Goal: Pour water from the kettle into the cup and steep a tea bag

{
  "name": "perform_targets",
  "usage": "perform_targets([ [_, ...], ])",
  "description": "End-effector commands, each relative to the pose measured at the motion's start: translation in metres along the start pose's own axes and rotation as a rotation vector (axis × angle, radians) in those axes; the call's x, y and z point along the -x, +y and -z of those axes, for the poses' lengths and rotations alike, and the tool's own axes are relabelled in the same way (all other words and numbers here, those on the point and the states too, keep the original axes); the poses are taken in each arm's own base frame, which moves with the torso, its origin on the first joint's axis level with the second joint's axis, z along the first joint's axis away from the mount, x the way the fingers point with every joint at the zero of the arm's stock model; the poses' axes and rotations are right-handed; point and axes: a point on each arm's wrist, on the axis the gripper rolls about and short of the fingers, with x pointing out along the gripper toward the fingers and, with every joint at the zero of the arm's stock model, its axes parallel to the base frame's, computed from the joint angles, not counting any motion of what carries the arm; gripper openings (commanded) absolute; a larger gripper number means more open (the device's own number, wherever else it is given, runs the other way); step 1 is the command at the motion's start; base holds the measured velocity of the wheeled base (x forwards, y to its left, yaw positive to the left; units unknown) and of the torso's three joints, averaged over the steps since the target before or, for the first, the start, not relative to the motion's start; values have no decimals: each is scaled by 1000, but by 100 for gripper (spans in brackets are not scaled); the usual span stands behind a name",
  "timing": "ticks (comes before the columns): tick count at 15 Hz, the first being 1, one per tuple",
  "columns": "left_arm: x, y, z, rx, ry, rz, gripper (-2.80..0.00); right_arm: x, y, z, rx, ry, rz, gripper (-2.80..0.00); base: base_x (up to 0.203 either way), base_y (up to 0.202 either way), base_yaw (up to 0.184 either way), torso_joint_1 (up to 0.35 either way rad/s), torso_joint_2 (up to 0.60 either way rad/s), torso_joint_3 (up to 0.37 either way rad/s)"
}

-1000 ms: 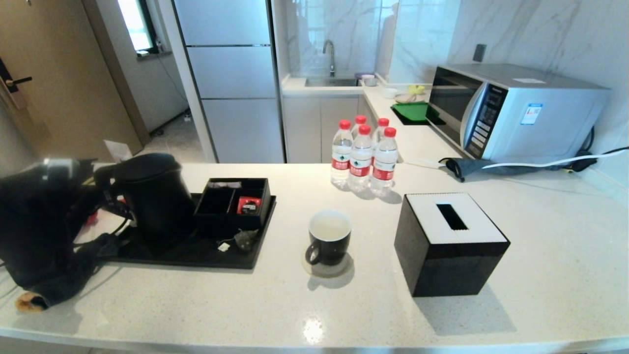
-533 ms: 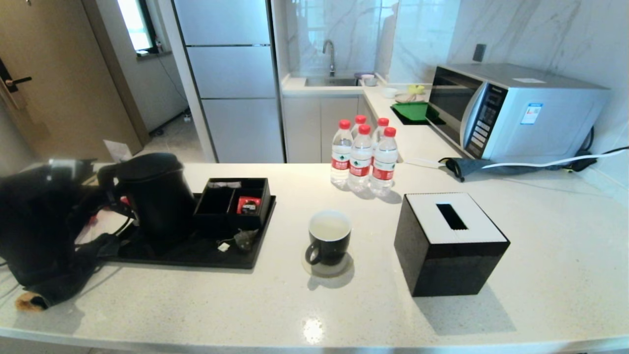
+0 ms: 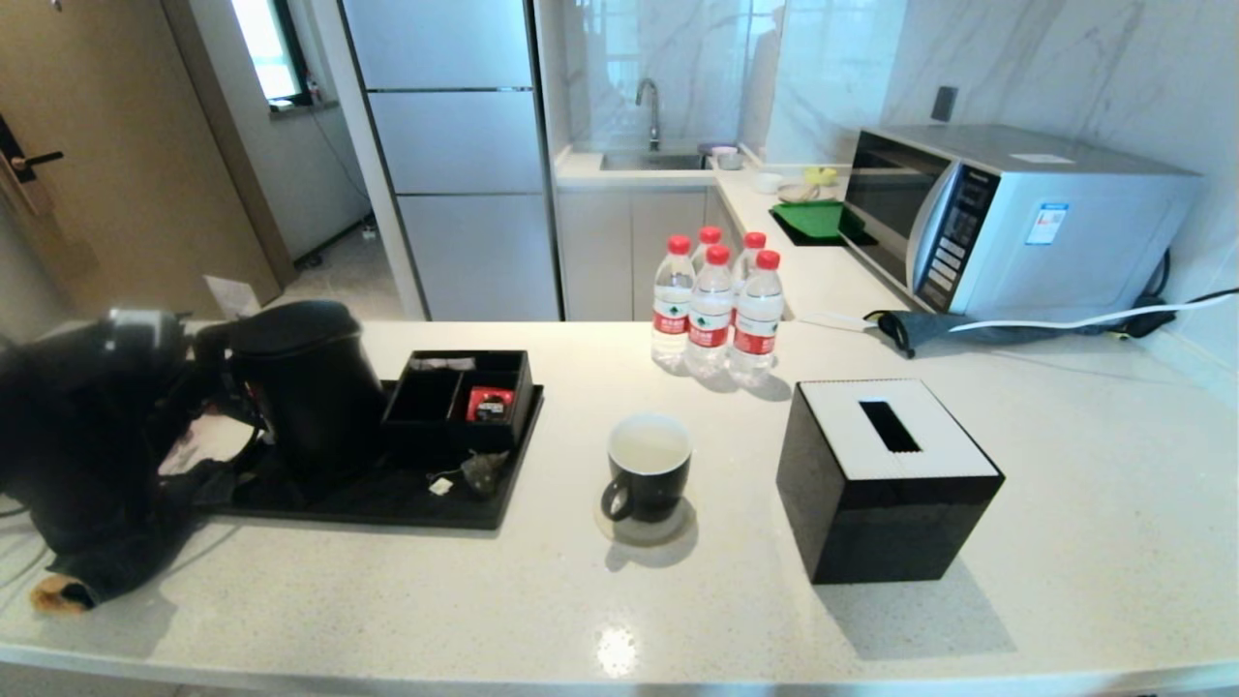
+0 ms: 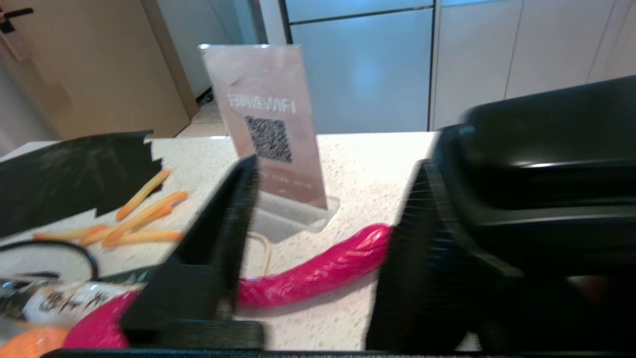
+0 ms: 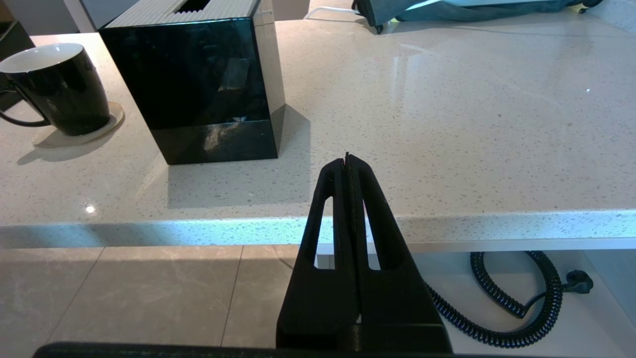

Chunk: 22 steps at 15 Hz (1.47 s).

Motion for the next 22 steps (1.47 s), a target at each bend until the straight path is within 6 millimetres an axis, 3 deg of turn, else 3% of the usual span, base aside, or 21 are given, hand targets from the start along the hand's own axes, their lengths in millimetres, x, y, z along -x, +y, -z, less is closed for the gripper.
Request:
perform_targets([
  [1,-4,-1,-1,-5,-21,4,-280,0,0,0,-1,-1,0,-280,0,0,0,0,0,0],
  [13,-7,-9,-5,22,-62,20,-280,0,0,0,0,-1,0,-280,0,0,0,0,0,0],
  [22,10,-9,-49,45,-127,4,-280,0,0,0,-1,-1,0,-280,0,0,0,0,0,0],
])
